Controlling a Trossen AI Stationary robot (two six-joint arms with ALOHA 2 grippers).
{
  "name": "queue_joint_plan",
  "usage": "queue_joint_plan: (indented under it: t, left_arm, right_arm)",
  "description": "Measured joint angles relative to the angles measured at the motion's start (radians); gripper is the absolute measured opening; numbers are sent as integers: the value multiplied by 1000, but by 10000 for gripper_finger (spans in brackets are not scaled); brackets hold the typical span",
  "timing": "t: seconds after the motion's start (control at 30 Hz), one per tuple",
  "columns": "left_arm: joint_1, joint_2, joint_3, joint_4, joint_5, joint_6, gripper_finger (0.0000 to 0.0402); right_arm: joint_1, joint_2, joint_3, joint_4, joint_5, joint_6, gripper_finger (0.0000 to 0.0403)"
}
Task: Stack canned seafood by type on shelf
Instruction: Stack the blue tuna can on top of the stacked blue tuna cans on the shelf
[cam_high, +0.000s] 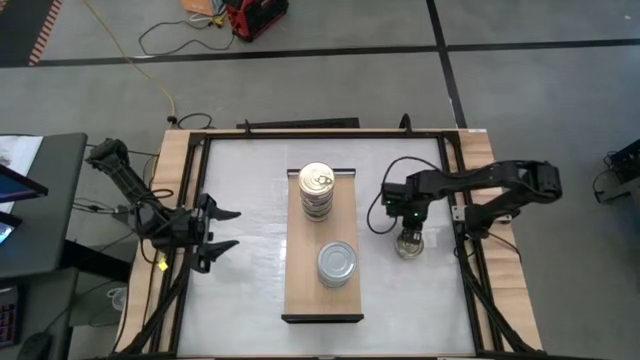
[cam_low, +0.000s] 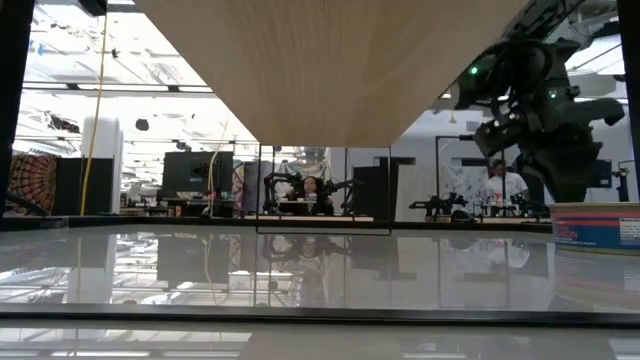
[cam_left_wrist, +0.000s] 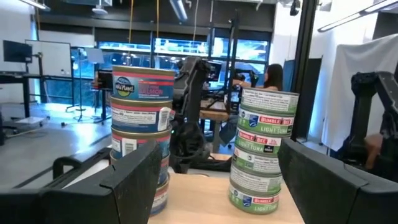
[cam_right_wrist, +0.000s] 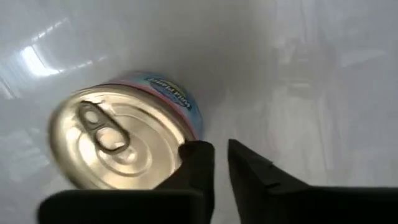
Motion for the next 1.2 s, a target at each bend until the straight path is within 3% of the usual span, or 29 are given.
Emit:
queue_joint_plan:
  t: [0.27,0.43,0.57,0.8,1.03,1.2]
  left_arm:
    - [0,0,0,1,-1,8,306]
    - [0,0,0,-4,-1,3,306]
    - [0,0,0,-5,-2,3,306]
    - [0,1,0,-8,-2,18,306]
    - [0,1,0,-8,-2,18,306]
    - [0,1,1,-8,-3,18,306]
  right_arm:
    - [-52,78,-4,63,70,-11,28]
    - [-119,58,12,4,79,-40,22]
    - [-122,-40,30,-40,102,-33,49]
    - [33,-178,19,-22,99,-13,125]
    - [80,-146,-3,8,32,3,217]
    - [96,-100,-3,9,20,-13,220]
